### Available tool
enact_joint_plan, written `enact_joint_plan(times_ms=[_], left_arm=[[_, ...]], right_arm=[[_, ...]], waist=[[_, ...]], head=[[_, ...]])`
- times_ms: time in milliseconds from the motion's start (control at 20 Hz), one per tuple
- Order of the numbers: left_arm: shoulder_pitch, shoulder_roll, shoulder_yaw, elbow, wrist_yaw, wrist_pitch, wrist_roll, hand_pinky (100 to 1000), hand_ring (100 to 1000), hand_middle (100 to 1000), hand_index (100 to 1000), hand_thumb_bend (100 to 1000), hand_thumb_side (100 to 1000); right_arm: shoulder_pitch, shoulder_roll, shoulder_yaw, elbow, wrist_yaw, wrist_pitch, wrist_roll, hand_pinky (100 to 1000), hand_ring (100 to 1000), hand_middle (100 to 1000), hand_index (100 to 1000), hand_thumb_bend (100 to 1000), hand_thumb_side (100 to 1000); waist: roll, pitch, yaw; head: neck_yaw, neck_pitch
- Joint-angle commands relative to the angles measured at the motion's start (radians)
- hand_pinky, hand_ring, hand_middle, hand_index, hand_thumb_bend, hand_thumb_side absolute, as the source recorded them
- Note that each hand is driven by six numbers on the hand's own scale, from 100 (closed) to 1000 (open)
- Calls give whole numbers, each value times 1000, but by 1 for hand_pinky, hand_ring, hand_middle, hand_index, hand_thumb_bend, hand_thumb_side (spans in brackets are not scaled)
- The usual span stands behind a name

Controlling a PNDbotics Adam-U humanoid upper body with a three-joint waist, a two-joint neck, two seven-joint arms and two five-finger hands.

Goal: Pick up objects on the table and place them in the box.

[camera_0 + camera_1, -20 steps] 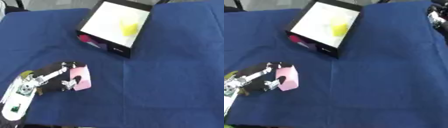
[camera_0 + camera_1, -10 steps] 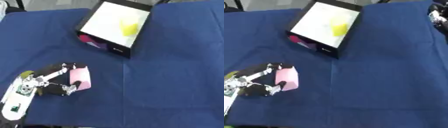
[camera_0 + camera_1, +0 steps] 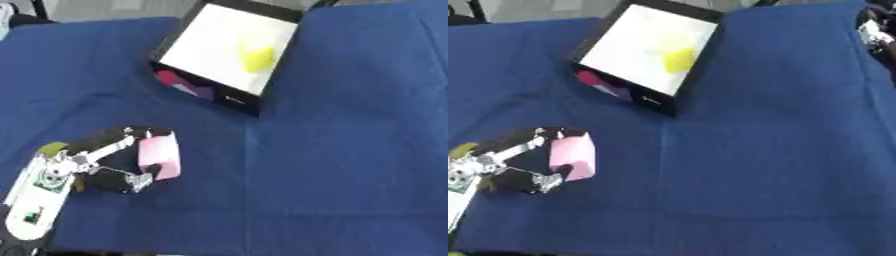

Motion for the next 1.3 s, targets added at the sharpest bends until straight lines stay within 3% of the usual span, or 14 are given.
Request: enact_joint_plan(times_ms=[50, 350, 450, 650, 850, 1300], left_arm=[[17, 8, -16, 74, -61, 5, -10, 815, 747, 834, 942, 100, 447], [20, 6, -15, 65, -65, 0, 6, 644, 536, 790, 920, 100, 403], [21, 8, -15, 59, -65, -3, 17, 602, 506, 782, 912, 100, 384], [25, 13, -13, 55, -70, 3, 51, 595, 458, 754, 891, 100, 272], [33, 17, -18, 54, -78, 11, 78, 578, 433, 718, 872, 100, 100], [47, 28, -15, 40, -58, 33, 171, 496, 358, 629, 848, 100, 100]], right_arm=[[-17, -35, -11, -21, -9, 4, -1, 1000, 1000, 1000, 894, 100, 470], [-17, -35, -11, -21, -7, 4, 2, 1000, 1000, 1000, 893, 100, 470], [-17, -34, -11, -21, -7, 4, 3, 1000, 1000, 1000, 892, 100, 470], [-17, -33, -11, -22, -8, 5, 5, 1000, 1000, 1000, 891, 100, 470], [-18, -32, -11, -22, -8, 6, 4, 1000, 1000, 1000, 890, 100, 470], [-16, -31, -12, -22, -8, 10, 0, 1000, 1000, 1000, 890, 100, 470]], waist=[[-15, 12, -2], [-16, 13, -3], [-15, 12, -3], [-15, 11, -4], [-14, 11, -5], [-11, 9, -6]], head=[[0, -2], [2, -2], [2, -2], [2, -2], [1, -2], [-4, -2]])
